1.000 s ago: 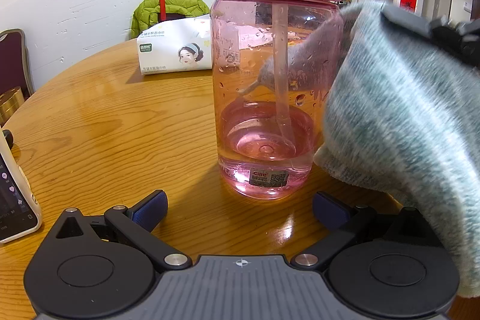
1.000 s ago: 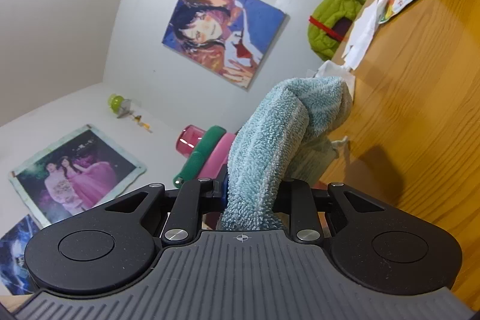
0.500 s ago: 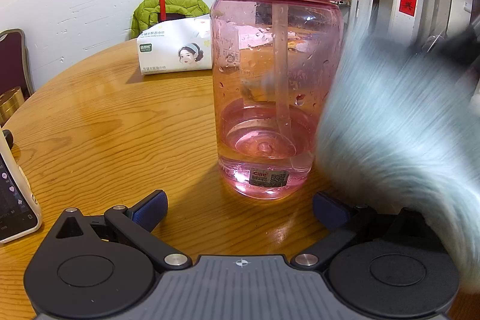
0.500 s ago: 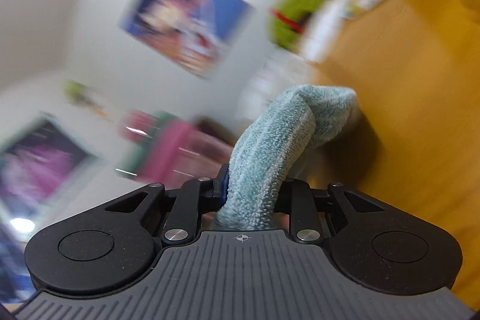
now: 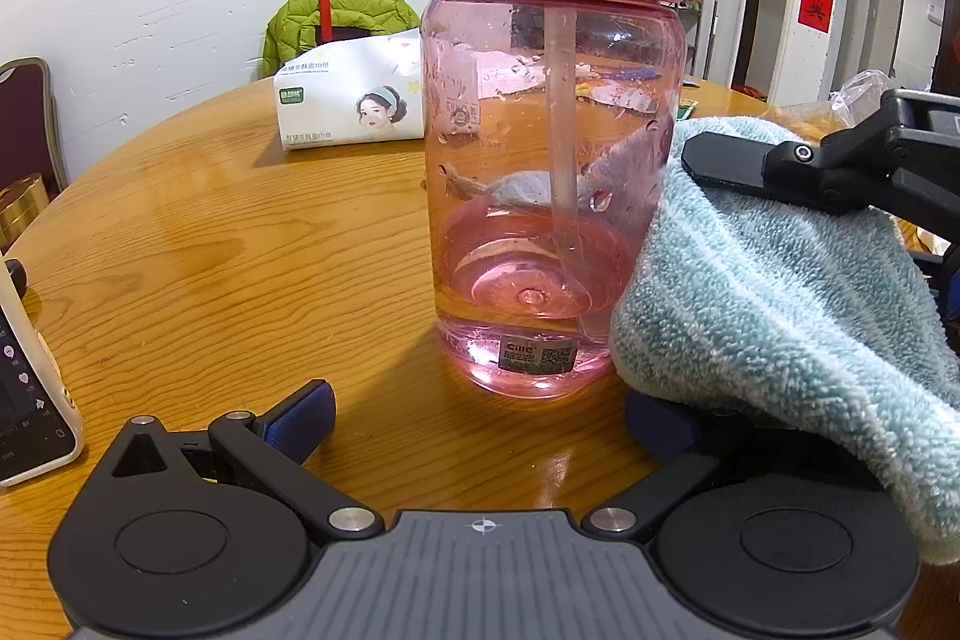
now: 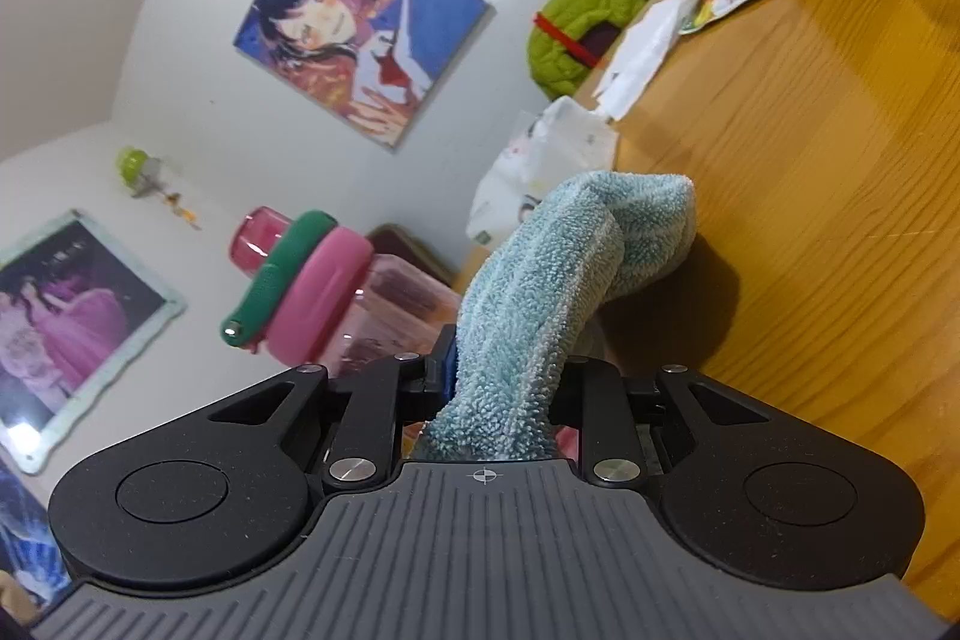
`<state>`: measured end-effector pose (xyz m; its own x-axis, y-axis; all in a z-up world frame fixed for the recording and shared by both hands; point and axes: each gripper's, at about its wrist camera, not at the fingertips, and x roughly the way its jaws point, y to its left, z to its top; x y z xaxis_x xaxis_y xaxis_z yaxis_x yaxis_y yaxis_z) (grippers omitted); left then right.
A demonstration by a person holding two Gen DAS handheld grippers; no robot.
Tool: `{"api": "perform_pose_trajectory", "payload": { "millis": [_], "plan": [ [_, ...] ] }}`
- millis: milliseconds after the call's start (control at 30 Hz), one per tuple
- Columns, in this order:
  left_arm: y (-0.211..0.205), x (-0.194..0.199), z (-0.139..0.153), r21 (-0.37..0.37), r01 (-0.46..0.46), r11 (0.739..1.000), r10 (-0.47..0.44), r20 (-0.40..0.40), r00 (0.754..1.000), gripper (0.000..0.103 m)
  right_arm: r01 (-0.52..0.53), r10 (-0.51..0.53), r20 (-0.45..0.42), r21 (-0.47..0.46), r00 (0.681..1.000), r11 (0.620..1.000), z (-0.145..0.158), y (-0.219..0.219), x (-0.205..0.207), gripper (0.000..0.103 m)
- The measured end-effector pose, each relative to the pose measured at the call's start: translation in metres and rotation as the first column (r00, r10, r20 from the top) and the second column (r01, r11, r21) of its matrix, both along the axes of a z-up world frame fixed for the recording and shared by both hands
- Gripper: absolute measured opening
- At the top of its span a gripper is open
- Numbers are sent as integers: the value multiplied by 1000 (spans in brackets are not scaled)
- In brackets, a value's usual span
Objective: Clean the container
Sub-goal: 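Keep wiping the bottle's side with the towel in the right tool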
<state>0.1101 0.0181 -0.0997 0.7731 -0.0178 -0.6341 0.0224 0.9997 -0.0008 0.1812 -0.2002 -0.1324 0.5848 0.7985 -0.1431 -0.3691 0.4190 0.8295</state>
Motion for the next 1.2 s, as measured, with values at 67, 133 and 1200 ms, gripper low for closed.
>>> {"api": "perform_pose_trajectory", "payload": {
  "millis": [67, 133, 1200],
  "plan": [
    [0, 0, 0, 0, 0, 1000, 0, 0, 1000, 103, -22, 19, 41, 76, 999, 997, 1, -7, -2, 27],
    [0, 0, 0, 0, 0, 1000, 0, 0, 1000, 103, -38, 27, 86, 134, 996, 990, 4, -12, -7, 27],
    [0, -1, 1, 0, -1, 1000, 1, 0, 1000, 103, 7, -8, -45, -35, 999, 999, -5, 1, 2, 28]
  ]
}}
